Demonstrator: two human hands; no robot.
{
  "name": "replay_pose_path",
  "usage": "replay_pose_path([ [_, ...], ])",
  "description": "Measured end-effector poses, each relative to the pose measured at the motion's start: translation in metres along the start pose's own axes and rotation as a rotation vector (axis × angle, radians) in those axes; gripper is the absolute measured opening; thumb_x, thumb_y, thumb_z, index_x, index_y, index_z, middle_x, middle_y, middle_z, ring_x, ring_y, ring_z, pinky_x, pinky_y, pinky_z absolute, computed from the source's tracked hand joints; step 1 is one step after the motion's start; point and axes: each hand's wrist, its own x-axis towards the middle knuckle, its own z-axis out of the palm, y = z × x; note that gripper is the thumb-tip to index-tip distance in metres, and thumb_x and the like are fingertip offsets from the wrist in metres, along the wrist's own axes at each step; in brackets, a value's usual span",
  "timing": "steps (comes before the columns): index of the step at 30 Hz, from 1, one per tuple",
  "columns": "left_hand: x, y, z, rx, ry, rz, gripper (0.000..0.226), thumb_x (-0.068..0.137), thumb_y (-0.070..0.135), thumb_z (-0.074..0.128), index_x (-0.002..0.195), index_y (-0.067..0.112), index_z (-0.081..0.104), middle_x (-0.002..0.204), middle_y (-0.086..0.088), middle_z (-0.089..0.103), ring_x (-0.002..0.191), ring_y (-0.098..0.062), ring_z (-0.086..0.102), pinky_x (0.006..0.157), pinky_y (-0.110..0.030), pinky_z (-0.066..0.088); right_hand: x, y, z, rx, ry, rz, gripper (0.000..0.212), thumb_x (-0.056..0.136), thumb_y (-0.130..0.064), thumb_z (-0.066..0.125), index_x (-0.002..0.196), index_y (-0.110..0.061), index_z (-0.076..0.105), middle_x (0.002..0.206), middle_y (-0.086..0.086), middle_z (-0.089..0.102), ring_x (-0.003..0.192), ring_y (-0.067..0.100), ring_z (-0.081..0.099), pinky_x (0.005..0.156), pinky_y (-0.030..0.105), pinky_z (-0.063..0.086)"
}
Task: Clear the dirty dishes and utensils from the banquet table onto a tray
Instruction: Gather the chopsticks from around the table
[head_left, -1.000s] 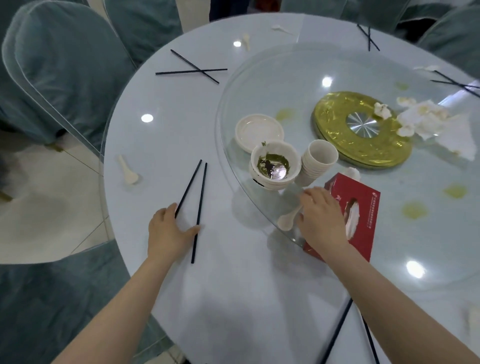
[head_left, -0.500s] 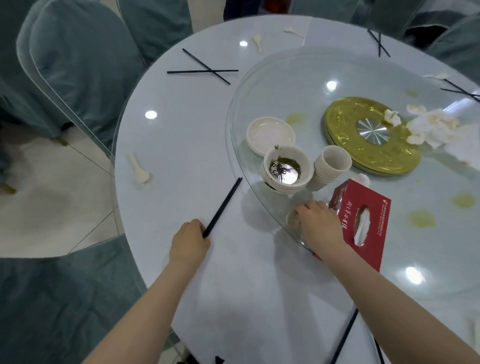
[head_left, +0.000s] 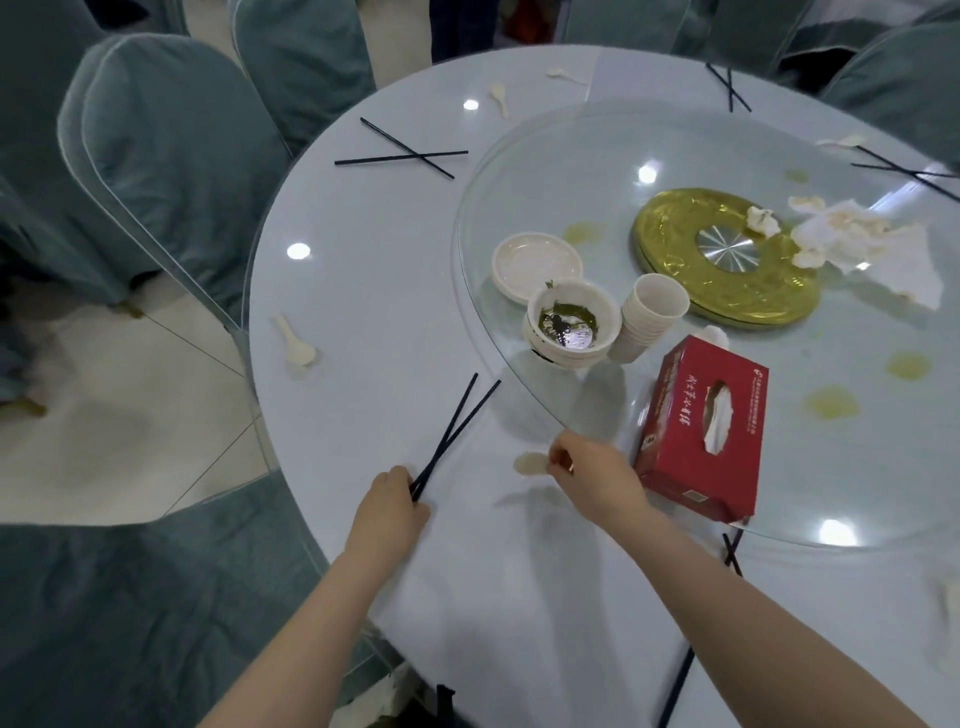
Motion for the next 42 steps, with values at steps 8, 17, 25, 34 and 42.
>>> replay_pose_path([
  [8, -0.025, -0.034, -0.021, -0.304, -0.011, -0.102, 0.007, 0.095, 0.015, 0.044, 0.101, 0.012, 0.044, 0.079, -0.001, 0.054, 0.064, -0.013, 0.047, 0.053, -0.028, 0.033, -0.013, -0.027, 0.044, 0.302, -0.013, 0.264, 0.007, 0.081, -0.021, 0.067, 0.080, -0.026, 0.062, 0.078, -0.013, 0.061, 0.070, 0.000, 0.053, 0.055, 0.012, 0.035],
  [17, -0.034, -0.031, -0.028, -0.588, 0.030, -0.066, 0.026, 0.095, 0.030, 0.051, 0.076, 0.015, 0.060, 0.052, 0.008, 0.043, 0.044, -0.006, 0.036, 0.048, -0.024, 0.031, -0.067, -0.003, 0.056, 0.420, 0.291, 0.416, 0.009, 0.085, -0.025, 0.067, 0.083, -0.029, 0.060, 0.079, -0.015, 0.061, 0.072, -0.003, 0.055, 0.058, 0.011, 0.035],
  [25, -0.050, 0.009, -0.001, -0.646, -0.151, -0.038, 0.048, 0.092, 0.040, 0.057, 0.056, 0.021, 0.032, 0.043, 0.008, 0.032, 0.035, -0.007, 0.024, 0.037, -0.019, 0.021, -0.176, 0.087, 0.052, 0.150, 0.524, 0.916, 0.071, 0.079, -0.048, 0.071, 0.135, -0.010, 0.049, 0.138, 0.018, 0.045, 0.129, 0.039, 0.035, 0.101, 0.051, 0.037],
  [34, -0.076, 0.032, 0.024, -0.710, -0.344, -0.005, 0.049, 0.096, 0.036, 0.051, 0.052, 0.018, 0.042, 0.040, -0.001, 0.035, 0.033, -0.014, 0.027, 0.036, -0.021, 0.023, -0.201, 0.096, 0.061, 0.284, 0.339, 0.812, 0.035, 0.089, -0.003, 0.050, 0.122, -0.012, 0.060, 0.119, 0.013, 0.056, 0.099, 0.029, 0.058, 0.083, 0.036, 0.050],
  [42, -0.097, 0.051, 0.032, -0.782, -0.380, 0.044, 0.041, 0.097, 0.038, 0.051, 0.065, 0.013, 0.055, 0.042, 0.000, 0.036, 0.037, -0.013, 0.029, 0.037, -0.024, 0.027, -0.209, 0.110, 0.051, 0.402, 0.275, 0.757, 0.027, 0.089, -0.006, 0.049, 0.112, -0.011, 0.062, 0.104, 0.008, 0.066, 0.092, 0.024, 0.060, 0.077, 0.031, 0.049],
])
